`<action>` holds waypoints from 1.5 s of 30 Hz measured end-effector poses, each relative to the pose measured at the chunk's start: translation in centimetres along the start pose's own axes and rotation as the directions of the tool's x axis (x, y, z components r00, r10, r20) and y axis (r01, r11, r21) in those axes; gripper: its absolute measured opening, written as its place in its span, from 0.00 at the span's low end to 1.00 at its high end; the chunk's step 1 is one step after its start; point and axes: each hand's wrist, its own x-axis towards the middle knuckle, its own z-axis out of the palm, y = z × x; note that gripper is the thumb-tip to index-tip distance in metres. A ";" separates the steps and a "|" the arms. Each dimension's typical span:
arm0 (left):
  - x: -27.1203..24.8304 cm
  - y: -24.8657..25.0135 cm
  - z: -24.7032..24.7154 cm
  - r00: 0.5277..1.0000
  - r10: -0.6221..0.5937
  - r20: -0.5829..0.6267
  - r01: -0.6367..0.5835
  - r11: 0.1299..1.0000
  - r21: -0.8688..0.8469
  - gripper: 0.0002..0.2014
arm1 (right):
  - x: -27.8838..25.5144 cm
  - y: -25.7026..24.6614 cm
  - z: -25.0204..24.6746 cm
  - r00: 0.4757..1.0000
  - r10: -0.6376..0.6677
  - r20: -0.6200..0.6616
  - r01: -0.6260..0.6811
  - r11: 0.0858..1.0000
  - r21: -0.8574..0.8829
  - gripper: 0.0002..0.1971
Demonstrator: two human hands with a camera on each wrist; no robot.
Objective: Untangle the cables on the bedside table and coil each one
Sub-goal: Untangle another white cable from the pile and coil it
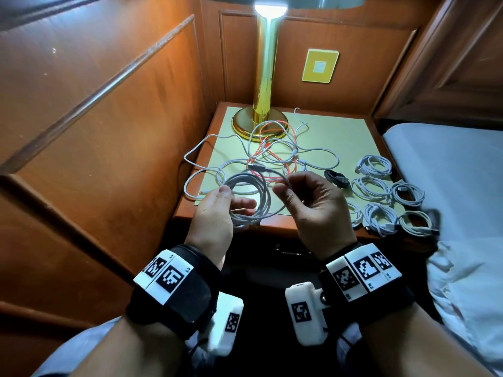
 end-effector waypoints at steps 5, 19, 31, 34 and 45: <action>-0.5 -0.1 0.2 0.990 0.056 0.129 -0.053 0.998 -0.031 0.15 | 0.6 -0.2 0.3 0.938 0.320 -0.131 -0.265 0.910 0.318 0.13; -0.3 -0.9 -0.3 0.966 0.173 0.195 -0.220 0.942 0.255 0.15 | 0.4 -0.3 -0.3 0.912 0.354 0.209 -0.385 0.912 0.138 0.14; -0.2 -1.9 -0.7 0.902 0.299 0.311 -0.422 0.761 0.493 0.06 | 0.0 0.0 -0.8 0.906 0.312 0.285 -0.219 0.924 -0.315 0.07; -0.6 -2.0 -0.9 0.889 0.311 0.337 -0.449 0.741 0.499 0.12 | -0.3 -0.1 -1.7 0.909 0.294 0.296 -0.196 0.928 -0.317 0.06; -2.6 -0.3 5.6 0.860 0.478 0.179 -0.502 0.731 0.462 0.04 | -1.3 -0.1 -7.6 0.946 0.311 0.089 -0.295 0.943 -0.157 0.04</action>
